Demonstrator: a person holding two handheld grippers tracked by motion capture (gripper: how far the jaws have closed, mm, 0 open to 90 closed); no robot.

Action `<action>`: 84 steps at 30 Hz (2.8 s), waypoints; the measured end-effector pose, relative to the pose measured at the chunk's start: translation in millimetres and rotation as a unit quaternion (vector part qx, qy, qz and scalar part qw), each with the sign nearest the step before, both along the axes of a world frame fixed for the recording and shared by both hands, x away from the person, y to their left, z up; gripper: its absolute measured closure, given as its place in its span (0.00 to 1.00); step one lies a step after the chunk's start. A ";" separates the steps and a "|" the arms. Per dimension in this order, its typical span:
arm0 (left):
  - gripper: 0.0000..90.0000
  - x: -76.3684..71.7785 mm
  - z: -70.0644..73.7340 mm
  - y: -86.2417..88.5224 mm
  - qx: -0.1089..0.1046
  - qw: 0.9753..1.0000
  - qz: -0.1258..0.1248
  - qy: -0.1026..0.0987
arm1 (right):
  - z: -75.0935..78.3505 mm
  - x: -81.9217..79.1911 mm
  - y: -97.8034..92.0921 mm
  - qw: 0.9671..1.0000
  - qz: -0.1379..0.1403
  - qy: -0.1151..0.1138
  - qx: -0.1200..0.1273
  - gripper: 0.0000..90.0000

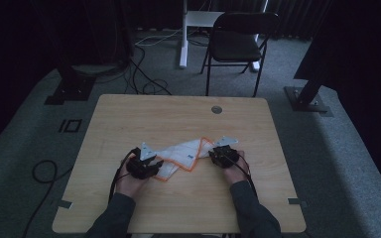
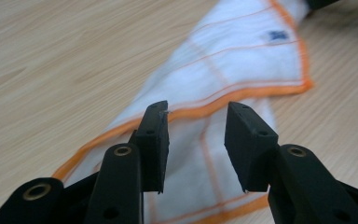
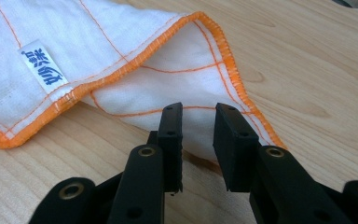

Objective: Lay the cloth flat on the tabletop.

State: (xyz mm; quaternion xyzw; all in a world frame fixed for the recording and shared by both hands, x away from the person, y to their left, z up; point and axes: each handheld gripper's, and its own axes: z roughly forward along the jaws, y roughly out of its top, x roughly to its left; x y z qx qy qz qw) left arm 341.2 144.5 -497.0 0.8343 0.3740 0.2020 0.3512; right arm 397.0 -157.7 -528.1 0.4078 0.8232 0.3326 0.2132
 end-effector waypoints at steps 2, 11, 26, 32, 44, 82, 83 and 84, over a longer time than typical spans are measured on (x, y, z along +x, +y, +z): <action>0.67 1.5 0.3 -9.2 0.004 1.000 -0.014 -0.002 | -0.8 0.6 0.1 1.000 0.000 0.002 0.001 0.81; 0.59 13.9 -4.5 -41.6 0.028 0.998 -0.049 -0.007 | -3.6 1.1 1.4 1.000 0.001 0.007 0.000 0.81; 0.99 35.5 -6.7 -43.7 0.048 0.998 -0.044 0.019 | -7.5 0.1 1.0 1.000 0.001 0.010 0.004 0.81; 1.00 47.1 -2.9 -33.4 0.019 0.999 -0.018 0.023 | -8.2 -0.4 0.3 1.000 0.002 0.011 0.005 0.81; 1.00 75.1 -7.1 10.5 -0.016 0.996 0.068 0.053 | -8.3 -0.6 -3.2 1.000 -0.002 0.011 -0.004 0.93; 0.65 -7.7 -17.4 19.1 -0.024 0.999 0.015 0.041 | 8.2 -16.0 5.3 0.999 0.043 -0.024 0.006 0.84; 0.66 -9.8 -18.8 19.1 -0.023 0.999 0.014 0.044 | 9.9 -18.1 8.8 0.998 0.050 -0.027 0.006 0.83; 0.67 -11.9 -20.5 18.7 -0.023 0.999 0.012 0.045 | 11.2 -20.2 12.4 0.998 0.060 -0.030 0.007 0.83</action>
